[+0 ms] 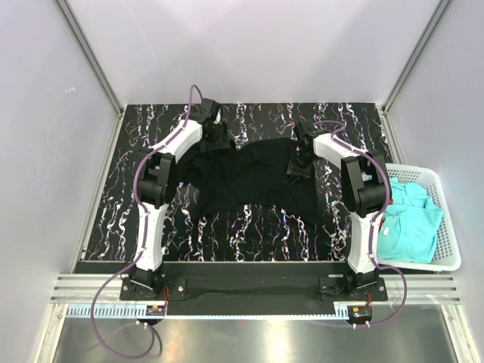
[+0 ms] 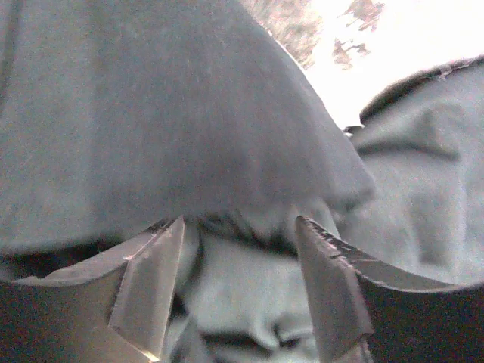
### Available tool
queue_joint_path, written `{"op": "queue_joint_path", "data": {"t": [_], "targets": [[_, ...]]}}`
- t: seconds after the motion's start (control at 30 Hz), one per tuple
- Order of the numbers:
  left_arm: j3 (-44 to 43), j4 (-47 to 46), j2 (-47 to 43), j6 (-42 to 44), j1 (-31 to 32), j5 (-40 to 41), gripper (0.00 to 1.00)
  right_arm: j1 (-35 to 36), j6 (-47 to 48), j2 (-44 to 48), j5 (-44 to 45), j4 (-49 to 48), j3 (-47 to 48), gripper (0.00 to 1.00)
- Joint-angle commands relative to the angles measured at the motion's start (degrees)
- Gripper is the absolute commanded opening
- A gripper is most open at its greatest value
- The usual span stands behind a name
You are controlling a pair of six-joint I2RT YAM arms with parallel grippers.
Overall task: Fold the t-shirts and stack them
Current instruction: Flatten the tshirt out
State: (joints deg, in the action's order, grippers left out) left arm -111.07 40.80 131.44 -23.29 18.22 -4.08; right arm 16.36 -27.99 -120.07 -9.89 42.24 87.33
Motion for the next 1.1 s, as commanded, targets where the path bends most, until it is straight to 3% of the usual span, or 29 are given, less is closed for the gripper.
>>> {"op": "queue_joint_path", "data": {"t": [0.0,0.13,0.27,0.47,0.5,0.53,0.57,0.7,0.87,1.0,1.03,1.07], "targets": [[-2.8,2.2,-8.3,3.5,0.1,3.6,0.68,-0.5,2.7,0.4,6.1,3.2,3.6,0.33],[7.2,2.3,-20.5,4.0,0.2,6.0,0.70,-0.5,3.3,4.7,7.2,5.5,4.6,0.34],[23.9,2.1,-35.3,3.5,1.6,7.9,0.70,-0.5,6.2,10.8,9.5,7.9,3.8,0.35],[45.3,1.4,-57.9,-3.2,2.4,4.9,0.67,-0.5,10.8,24.3,17.0,9.8,-2.7,0.37],[47.7,1.2,-60.2,-4.0,2.4,4.4,0.66,-0.8,9.8,25.7,17.1,10.1,-5.0,0.42],[50.0,1.1,-62.2,-5.7,2.6,2.5,0.67,-1.1,9.1,28.2,15.5,10.2,-6.4,0.63],[53.9,1.0,-66.0,-6.5,2.6,1.7,0.67,-1.4,8.6,29.2,13.8,10.2,-9.3,0.77],[62.2,0.4,-73.8,-11.0,3.1,-2.4,0.68,-3.6,6.6,31.6,3.3,10.4,-15.5,1.00],[69.7,-0.4,-78.5,-14.1,3.7,-4.6,0.63,-3.6,6.0,37.3,-4.1,9.2,-22.3,1.00],[70.5,-0.6,-76.9,-12.6,4.5,-0.1,0.61,-3.6,-0.5,42.5,-6.8,7.0,-27.5,0.87],[70.0,-0.6,-74.3,-10.8,4.5,0.3,0.60,-3.6,-1.7,44.2,-8.3,6.1,-28.5,0.78],[68.6,-0.9,-72.9,-9.8,4.6,0.5,0.59,-3.6,-2.7,44.9,-9.4,5.6,-30.6,0.76]]}}
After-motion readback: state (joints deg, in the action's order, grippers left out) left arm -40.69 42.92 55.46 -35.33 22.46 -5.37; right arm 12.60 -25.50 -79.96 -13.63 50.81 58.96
